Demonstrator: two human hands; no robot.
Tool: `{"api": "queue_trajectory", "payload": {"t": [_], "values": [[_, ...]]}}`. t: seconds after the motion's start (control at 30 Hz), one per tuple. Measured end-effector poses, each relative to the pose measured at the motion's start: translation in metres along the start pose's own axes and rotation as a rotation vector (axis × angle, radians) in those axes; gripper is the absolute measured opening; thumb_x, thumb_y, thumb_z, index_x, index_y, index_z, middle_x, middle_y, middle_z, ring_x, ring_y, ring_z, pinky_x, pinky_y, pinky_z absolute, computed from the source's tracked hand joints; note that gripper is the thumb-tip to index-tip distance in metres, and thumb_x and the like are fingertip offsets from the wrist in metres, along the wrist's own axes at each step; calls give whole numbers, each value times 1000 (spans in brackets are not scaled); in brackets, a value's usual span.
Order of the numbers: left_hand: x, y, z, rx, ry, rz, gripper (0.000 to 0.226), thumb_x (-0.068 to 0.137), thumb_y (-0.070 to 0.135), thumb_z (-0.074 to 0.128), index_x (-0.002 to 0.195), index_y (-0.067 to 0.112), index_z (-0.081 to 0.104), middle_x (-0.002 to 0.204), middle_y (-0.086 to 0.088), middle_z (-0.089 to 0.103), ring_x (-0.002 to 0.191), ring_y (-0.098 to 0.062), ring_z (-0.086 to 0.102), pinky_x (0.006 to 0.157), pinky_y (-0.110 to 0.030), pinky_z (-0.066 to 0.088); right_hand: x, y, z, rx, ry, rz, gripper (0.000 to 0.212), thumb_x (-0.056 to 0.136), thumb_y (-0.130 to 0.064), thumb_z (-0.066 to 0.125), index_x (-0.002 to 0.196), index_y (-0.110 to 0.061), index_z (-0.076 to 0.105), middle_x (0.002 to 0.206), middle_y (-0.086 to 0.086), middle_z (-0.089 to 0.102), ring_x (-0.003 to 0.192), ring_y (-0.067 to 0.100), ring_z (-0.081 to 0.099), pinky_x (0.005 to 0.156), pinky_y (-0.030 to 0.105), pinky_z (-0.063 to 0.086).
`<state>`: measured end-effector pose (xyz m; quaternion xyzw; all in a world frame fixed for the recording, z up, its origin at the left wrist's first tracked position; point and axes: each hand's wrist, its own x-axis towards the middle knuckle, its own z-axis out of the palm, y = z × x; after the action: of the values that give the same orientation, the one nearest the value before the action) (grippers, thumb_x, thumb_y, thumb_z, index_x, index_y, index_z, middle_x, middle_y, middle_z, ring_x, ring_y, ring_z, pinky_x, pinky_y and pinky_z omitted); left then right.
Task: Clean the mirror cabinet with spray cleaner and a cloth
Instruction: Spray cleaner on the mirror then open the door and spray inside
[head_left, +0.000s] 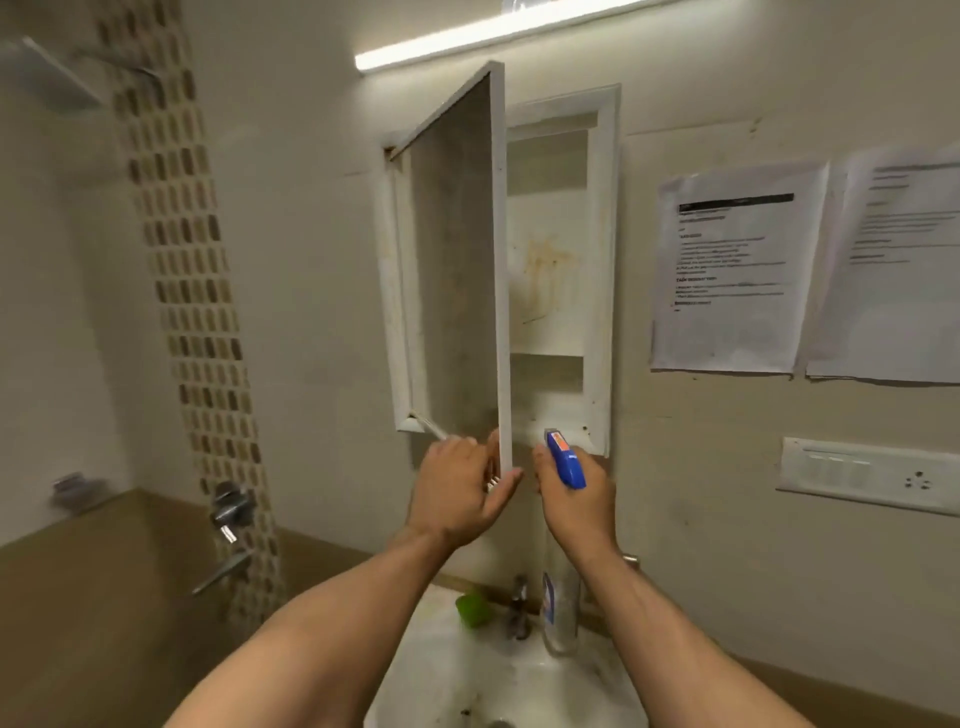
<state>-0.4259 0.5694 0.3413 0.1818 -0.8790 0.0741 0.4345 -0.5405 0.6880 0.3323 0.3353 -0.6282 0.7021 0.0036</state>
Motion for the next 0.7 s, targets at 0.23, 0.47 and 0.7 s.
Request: {"api": "queue_trajectory", "payload": {"t": [0.23,0.47,0.7], "values": [[-29,-60,-87,152,-34,-255,48,95,58,44,63,21,49,63,1,56,59,-24,53,57,-35,42,-15,-48,56,136,-193,-17,22,100,-42,61,91,-23,69,80,-1,73,74,9,68,63,17,48],[-56,-124,-123,276,-41,-540,46,100,51,41,84,17,67,81,-3,70,74,-26,67,68,-40,56,-20,-87,111,215,-305,-43,23,98,-36,67,91,-14,67,86,14,68,71,20,59,75,40,58],[20,-148,-151,231,317,-658,68,99,52,49,146,4,36,141,-17,52,125,-35,55,103,-51,49,10,-107,136,208,-328,-188,32,96,-37,70,88,-7,65,73,12,59,62,8,49,61,21,46]]}}
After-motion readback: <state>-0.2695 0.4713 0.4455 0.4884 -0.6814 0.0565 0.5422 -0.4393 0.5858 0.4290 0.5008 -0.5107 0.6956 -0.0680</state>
